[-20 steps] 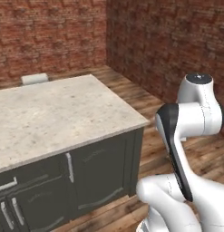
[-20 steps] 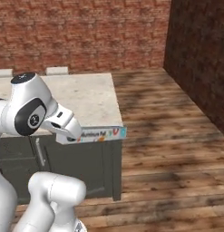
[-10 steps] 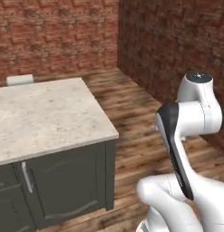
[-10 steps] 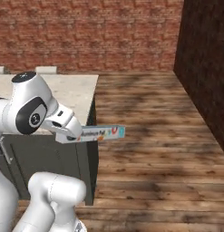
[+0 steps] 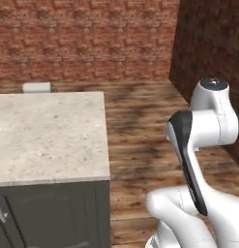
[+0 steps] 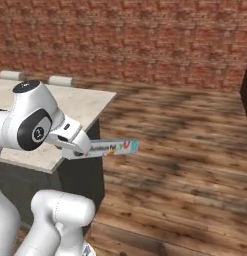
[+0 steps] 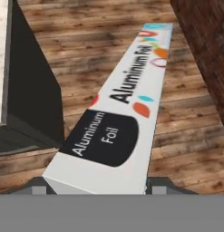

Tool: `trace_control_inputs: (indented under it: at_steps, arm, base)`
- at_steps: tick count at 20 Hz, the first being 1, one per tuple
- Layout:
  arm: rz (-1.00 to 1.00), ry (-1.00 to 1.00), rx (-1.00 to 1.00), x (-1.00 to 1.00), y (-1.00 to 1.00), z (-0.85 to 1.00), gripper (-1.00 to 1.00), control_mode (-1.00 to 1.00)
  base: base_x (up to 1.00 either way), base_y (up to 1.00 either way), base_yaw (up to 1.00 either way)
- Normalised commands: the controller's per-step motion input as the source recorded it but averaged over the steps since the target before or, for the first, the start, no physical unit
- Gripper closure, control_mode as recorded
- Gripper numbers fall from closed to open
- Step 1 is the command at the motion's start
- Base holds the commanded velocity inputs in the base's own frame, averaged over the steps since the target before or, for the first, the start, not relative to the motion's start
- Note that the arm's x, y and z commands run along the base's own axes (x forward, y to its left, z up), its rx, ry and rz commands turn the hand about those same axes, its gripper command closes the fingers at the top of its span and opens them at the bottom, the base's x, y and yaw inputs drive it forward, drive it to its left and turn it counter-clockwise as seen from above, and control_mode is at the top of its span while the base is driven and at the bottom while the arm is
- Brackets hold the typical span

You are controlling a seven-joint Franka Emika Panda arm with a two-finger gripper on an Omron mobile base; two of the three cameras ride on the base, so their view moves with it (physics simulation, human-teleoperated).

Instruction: Retrieve the tupperware and aluminum foil from the cabinet and place them on the dining counter near the plate with corn and kebab skewer to prepare for storing leftovers.

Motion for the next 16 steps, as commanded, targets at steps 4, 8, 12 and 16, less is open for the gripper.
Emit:
trace_control_inputs:
  at_steps: [4,8,12,16]
  arm:
    - [0.0,0.0,0.0,0.0,0.0,0.0,1.0,1.0]
    - [0.0,0.0,0.0,0.0,0.0,0.0,1.0,1.0]
    - [0.0,0.0,0.0,0.0,0.0,0.0,1.0,1.0]
    - [0.0,0.0,0.0,0.0,0.0,0.0,1.0,1.0]
  base:
    - [1.0,-0.96,0.42]
    - [1.0,-0.94,0.43]
    - [1.0,-0.91,0.44]
    - [1.0,-0.81,0.48]
